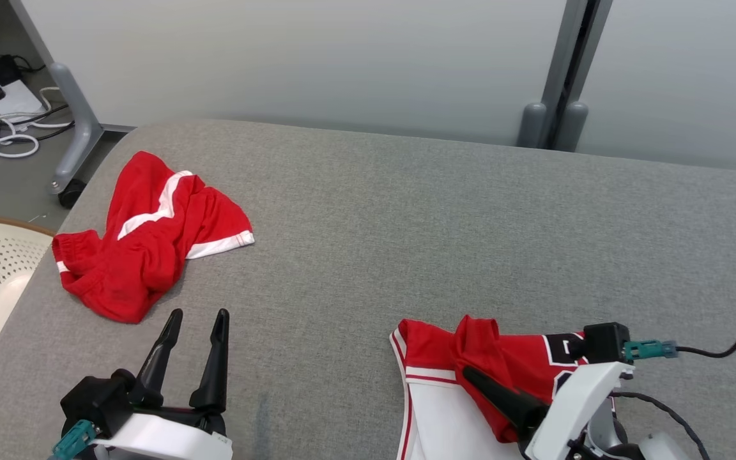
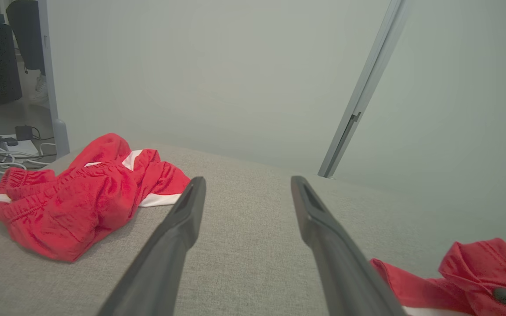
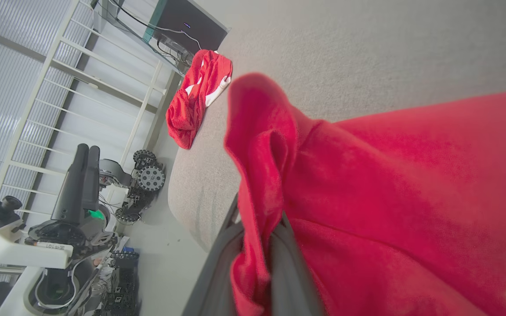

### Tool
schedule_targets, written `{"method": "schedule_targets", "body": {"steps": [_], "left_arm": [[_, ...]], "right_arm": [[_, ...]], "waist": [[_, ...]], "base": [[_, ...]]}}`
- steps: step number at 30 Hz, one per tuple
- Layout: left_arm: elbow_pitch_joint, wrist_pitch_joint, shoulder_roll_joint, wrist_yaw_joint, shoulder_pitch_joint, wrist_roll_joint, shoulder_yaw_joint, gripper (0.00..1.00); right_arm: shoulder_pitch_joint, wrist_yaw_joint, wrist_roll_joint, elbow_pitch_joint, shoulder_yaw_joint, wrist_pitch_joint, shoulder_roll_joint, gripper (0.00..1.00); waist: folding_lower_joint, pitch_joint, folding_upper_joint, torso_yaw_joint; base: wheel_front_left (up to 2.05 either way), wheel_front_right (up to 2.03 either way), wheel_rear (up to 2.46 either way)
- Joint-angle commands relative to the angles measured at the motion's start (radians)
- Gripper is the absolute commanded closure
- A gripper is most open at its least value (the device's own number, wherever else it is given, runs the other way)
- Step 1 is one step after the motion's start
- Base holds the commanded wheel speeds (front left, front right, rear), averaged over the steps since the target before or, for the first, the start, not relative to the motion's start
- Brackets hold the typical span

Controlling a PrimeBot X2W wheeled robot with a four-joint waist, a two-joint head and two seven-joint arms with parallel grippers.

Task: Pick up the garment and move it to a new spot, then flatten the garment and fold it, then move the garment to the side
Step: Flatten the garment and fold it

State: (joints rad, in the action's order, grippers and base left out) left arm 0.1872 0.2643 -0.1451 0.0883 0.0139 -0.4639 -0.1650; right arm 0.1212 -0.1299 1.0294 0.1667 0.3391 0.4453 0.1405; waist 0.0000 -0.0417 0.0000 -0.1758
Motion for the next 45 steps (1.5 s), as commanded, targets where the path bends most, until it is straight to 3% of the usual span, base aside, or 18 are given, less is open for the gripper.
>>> {"method": "schedule_targets", "body": {"steps": [1, 8, 9, 10, 12, 21, 33, 45], "left_arm": [[0.002, 0.002, 0.0, 0.008, 0.024, -0.001, 0.0, 0.0], [0.016, 0.002, 0.005, 0.013, 0.027, 0.002, 0.004, 0.0], [0.017, 0.002, 0.005, 0.013, 0.028, 0.002, 0.005, 0.0], [0.018, 0.002, 0.006, 0.014, 0.028, 0.002, 0.007, 0.0], [0.019, 0.002, 0.008, 0.014, 0.027, 0.003, 0.009, 0.0], [0.025, 0.002, 0.003, 0.019, 0.028, 0.005, 0.016, 0.0], [0.023, 0.002, 0.01, 0.02, 0.034, 0.017, 0.019, 0.0], [0.026, 0.002, 0.012, 0.025, 0.02, 0.023, 0.021, 0.0]], "right_arm": [[0.022, -0.002, 0.004, 0.018, 0.016, -0.008, -0.005, 1.0], [0.063, -0.002, 0.005, 0.125, 0.106, -0.025, -0.024, 1.0], [0.064, -0.002, 0.011, 0.131, 0.115, -0.027, -0.026, 0.92], [0.068, -0.002, 0.014, 0.137, 0.122, -0.03, -0.027, 0.66], [0.079, -0.002, 0.023, 0.141, 0.138, -0.042, -0.028, 0.0], [0.103, -0.002, 0.069, 0.106, 0.196, -0.062, 0.002, 0.0], [0.113, -0.002, 0.057, -0.029, 0.123, -0.189, 0.143, 0.0], [0.05, -0.002, -0.073, 0.069, 0.023, -0.286, 0.227, 0.0]], "waist": [[0.0, -0.002, 0.0, -0.018], [0.0, -0.003, 0.0, -0.041], [0.0, -0.003, 0.0, -0.042], [0.0, -0.004, 0.0, -0.041], [0.0, -0.004, 0.0, -0.039], [0.0, -0.001, 0.0, -0.008], [0.0, -0.005, 0.0, 0.063], [0.0, 0.011, 0.0, 0.084]], "base": [[0.0, 0.0, 0.0], [0.0, 0.0, 0.0], [0.0, 0.0, 0.0], [0.0, 0.0, 0.0], [0.0, 0.0, 0.0], [0.0, 0.0, 0.0], [0.0, 0.0, 0.0], [0.0, 0.0, 0.0]]}}
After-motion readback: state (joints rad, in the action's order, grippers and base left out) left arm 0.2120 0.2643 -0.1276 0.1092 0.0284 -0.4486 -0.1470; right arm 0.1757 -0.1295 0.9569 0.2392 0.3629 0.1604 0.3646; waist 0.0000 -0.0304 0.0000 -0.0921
